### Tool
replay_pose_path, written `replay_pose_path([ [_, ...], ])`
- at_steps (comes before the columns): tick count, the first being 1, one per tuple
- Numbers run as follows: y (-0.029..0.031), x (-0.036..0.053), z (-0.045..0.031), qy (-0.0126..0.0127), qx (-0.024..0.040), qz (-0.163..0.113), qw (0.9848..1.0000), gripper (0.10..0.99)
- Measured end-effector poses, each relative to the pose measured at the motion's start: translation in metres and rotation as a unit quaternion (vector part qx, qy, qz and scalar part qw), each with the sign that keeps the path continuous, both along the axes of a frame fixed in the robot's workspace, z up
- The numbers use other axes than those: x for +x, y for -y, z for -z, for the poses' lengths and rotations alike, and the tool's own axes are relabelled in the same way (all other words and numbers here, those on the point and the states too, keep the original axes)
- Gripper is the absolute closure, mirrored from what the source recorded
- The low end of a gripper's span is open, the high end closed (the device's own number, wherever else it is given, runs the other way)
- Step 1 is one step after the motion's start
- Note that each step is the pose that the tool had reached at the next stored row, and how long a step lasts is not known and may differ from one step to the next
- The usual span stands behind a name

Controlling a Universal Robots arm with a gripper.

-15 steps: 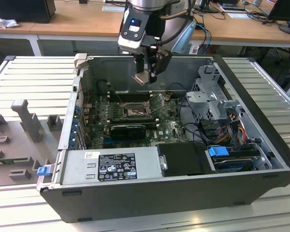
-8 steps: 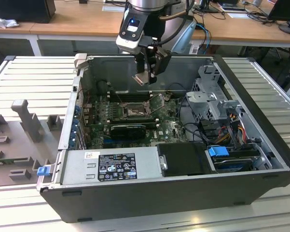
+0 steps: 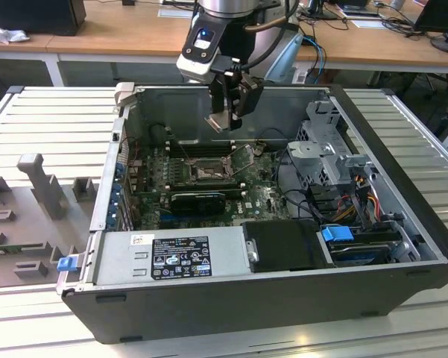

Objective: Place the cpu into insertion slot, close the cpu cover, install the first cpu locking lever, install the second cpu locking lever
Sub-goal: 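Place the cpu into insertion slot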

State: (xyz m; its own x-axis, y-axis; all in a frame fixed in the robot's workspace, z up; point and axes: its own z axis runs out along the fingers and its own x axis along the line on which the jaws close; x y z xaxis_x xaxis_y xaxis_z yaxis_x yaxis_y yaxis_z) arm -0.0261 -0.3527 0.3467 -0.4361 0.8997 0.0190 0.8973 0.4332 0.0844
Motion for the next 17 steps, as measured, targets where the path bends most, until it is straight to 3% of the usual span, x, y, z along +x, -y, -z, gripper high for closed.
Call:
replay_pose_path([
  [17,0.0000,0.0000,0.0013,0.0000,0.0000,0.049,0.9988,0.557],
])
